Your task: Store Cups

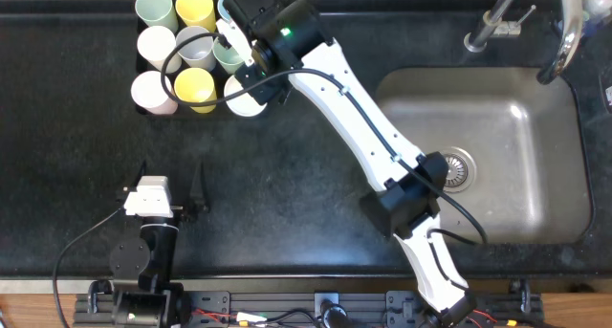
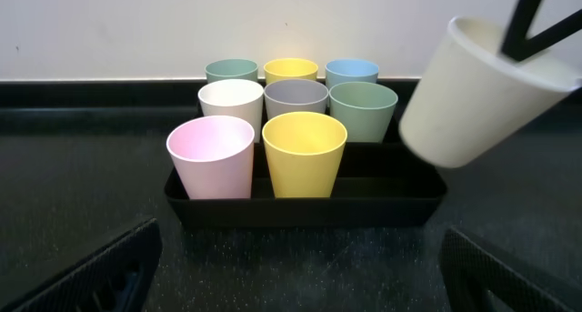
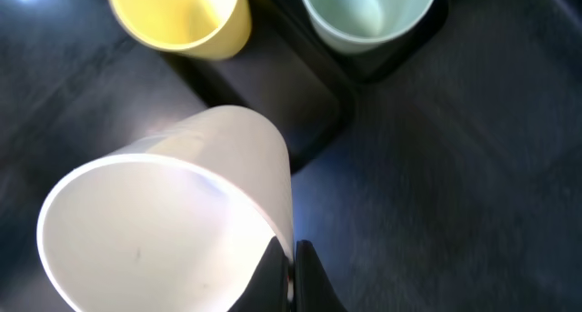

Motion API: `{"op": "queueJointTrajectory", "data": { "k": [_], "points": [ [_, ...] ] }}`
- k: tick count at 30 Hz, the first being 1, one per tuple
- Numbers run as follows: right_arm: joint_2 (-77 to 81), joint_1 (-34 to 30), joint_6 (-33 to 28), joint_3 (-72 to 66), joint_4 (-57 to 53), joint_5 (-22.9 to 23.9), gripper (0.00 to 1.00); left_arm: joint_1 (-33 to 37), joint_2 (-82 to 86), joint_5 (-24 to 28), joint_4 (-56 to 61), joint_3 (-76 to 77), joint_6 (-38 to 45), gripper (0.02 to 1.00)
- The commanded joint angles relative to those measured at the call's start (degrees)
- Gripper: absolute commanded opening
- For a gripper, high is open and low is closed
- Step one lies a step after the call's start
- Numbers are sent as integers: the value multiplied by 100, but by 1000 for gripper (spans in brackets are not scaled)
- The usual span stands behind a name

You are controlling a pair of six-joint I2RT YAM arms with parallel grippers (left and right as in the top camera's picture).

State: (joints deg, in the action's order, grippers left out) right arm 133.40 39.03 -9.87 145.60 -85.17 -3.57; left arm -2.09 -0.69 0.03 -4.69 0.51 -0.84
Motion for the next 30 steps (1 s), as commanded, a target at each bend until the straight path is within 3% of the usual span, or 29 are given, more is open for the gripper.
{"op": "queueJointTrajectory", "data": {
  "k": [1, 30],
  "points": [
    [118, -92, 70, 210, 142, 52, 42, 52, 55, 35, -15, -7, 127, 998],
    [553, -184, 44, 197, 485, -175, 42, 52, 55, 35, -15, -7, 127, 998]
  ]
}}
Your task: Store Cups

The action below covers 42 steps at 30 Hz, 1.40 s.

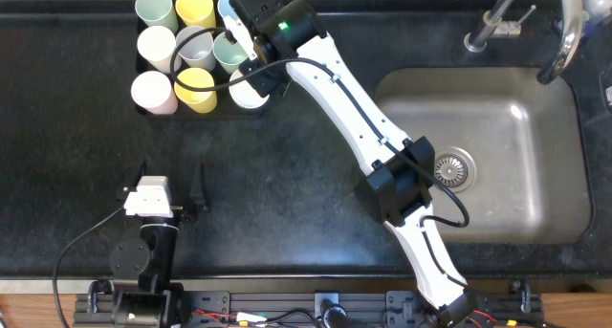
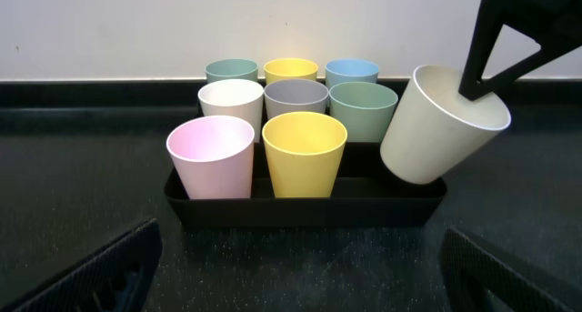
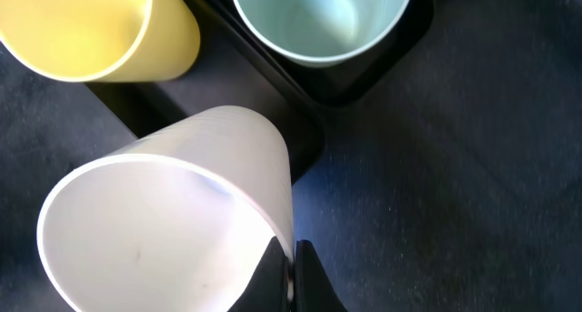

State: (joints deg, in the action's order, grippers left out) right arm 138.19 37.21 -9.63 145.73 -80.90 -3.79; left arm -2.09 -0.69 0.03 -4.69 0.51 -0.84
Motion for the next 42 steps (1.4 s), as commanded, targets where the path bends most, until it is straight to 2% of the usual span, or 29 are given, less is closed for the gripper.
{"op": "queueJointTrajectory", "data": {
  "k": [1, 42],
  "points": [
    [87, -2, 20, 184, 59, -151, 42, 52, 55, 35, -15, -7, 127, 1000],
    [496, 26, -221, 170, 70, -107, 47, 52, 55, 35, -15, -7, 127, 1000]
  ]
}}
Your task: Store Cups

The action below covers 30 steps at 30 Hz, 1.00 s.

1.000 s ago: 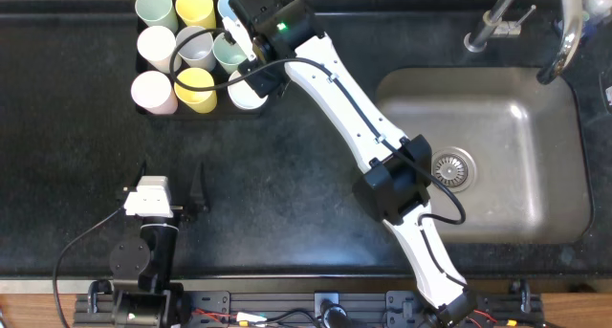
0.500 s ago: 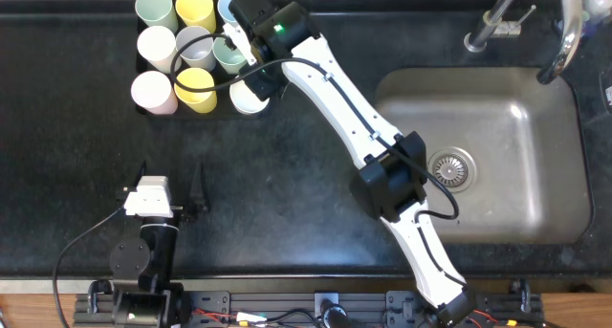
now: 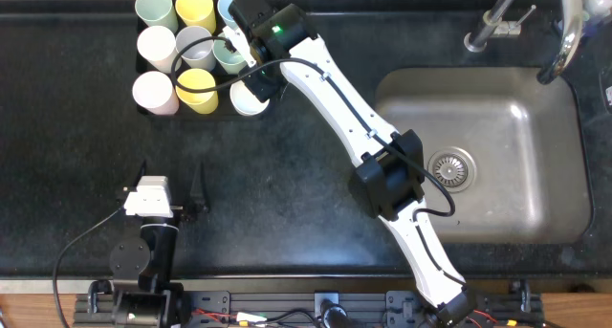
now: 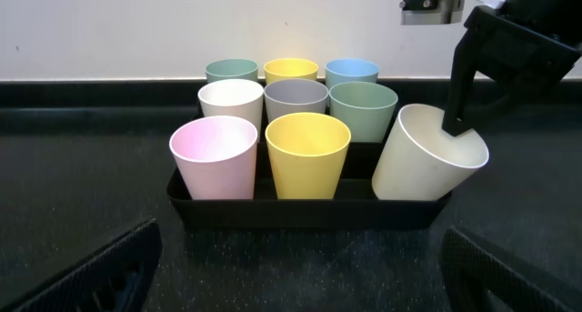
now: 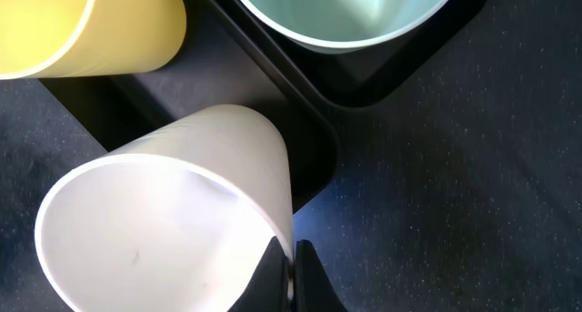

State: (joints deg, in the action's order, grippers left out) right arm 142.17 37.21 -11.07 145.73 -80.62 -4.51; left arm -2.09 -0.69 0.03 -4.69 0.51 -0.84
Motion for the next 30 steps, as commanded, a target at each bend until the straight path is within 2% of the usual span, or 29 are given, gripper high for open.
{"op": "queueJointTrajectory", "data": {
  "k": [1, 5, 6, 7, 8, 10, 14, 24, 27, 30],
  "points": [
    [98, 26, -79, 170, 37, -35, 45, 52, 55, 35, -15, -7, 127, 1000],
    [98, 26, -74, 170, 48, -35, 45, 52, 55, 35, -15, -7, 127, 1000],
    [98, 26, -74, 170, 50, -33, 132, 52, 55, 35, -15, -7, 127, 1000],
    [98, 26, -74, 170, 50, -35, 332, 52, 55, 35, -15, -7, 127, 1000],
    [98, 28, -74, 170, 50, -33, 441, 52, 55, 35, -15, -7, 127, 1000],
    [98, 28, -74, 170, 50, -33, 776, 52, 55, 35, -15, -7, 127, 1000],
    [98, 31, -74, 170, 50, -2, 998, 52, 55, 35, -15, -7, 127, 1000],
    [-149, 15, -57, 358, 50, 511, 998, 52, 55, 35, -15, -7, 127, 998],
    [-516, -96, 216, 542, -7, 741, 998, 52, 55, 35, -15, -7, 127, 1000],
    [-1043, -280, 492, 643, -225, 728, 996, 52, 55, 35, -15, -7, 127, 998]
  ]
}}
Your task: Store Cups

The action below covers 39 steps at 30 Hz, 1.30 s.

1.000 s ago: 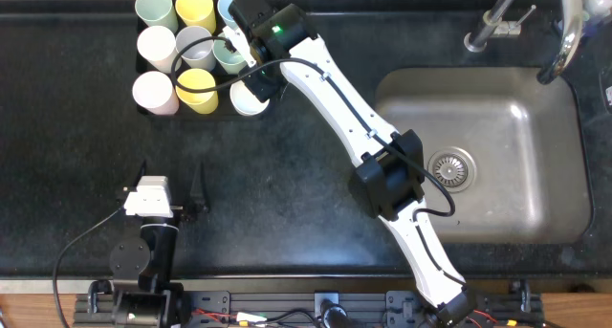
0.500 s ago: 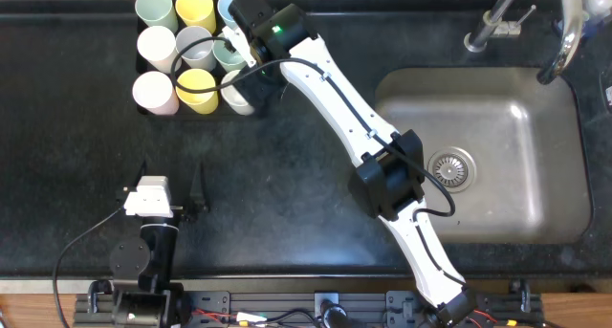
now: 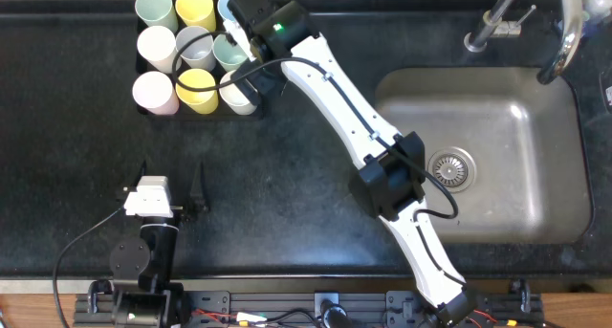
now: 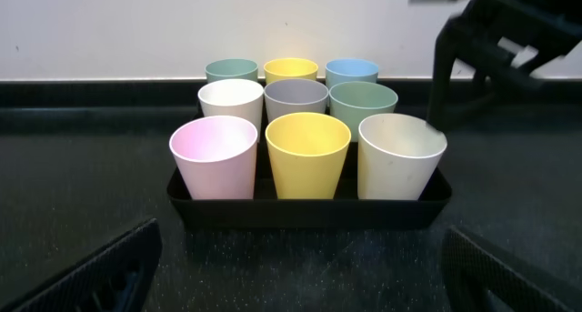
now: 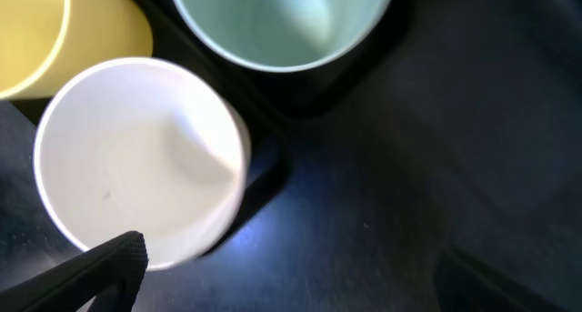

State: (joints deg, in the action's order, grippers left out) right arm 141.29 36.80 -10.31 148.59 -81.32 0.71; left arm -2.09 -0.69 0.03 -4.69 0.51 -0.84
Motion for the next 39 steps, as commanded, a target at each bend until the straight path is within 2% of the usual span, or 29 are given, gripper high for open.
{"op": "queueJointTrajectory", "data": {
  "k": [1, 5, 7, 9, 11, 15, 18, 21, 23, 28, 32, 34, 39],
  "points": [
    [-1113, -308, 527, 356, -240, 205, 998, 52, 55, 35, -15, -7, 127, 1000],
    [-1733, -811, 1058, 350, -1019, 96, 996, 52, 55, 35, -15, -7, 127, 1000],
    [-1937, -1139, 1145, 260, -1508, 201, 998, 52, 55, 35, -15, -7, 127, 1000],
    [-2251, -1429, 1237, -81, -1550, 509, 998, 52, 55, 35, -15, -7, 127, 1000],
    [-2680, -1729, 1593, -632, -1521, 529, 998, 52, 55, 35, -15, -7, 127, 1000],
    [-3816, -2214, 1880, -2417, -984, 485, 996, 52, 55, 35, -15, -7, 127, 1000],
    [-4813, -2433, 2105, -4190, -192, 450, 998, 52, 55, 35, -15, -7, 127, 998],
    [-5884, -2485, 2100, -6087, 1093, 378, 998, 52, 55, 35, -15, -7, 127, 998],
    [-6634, -2496, 2092, -7337, 2267, 411, 998, 52, 57, 35, -15, -7, 127, 1000],
    [-8397, -2645, 1757, -10069, 5012, 848, 998, 52, 55, 35, -15, -7, 127, 1000],
    [-9643, -2857, 1696, -11691, 6918, 739, 998, 52, 55, 35, -15, -7, 127, 1000],
    [-10091, -2955, 1694, -12211, 7348, 723, 993, 52, 55, 35, -15, -7, 127, 998],
    [-10730, -3084, 1694, -12848, 7361, 723, 998, 52, 55, 35, -15, -7, 127, 1000]
  ]
}}
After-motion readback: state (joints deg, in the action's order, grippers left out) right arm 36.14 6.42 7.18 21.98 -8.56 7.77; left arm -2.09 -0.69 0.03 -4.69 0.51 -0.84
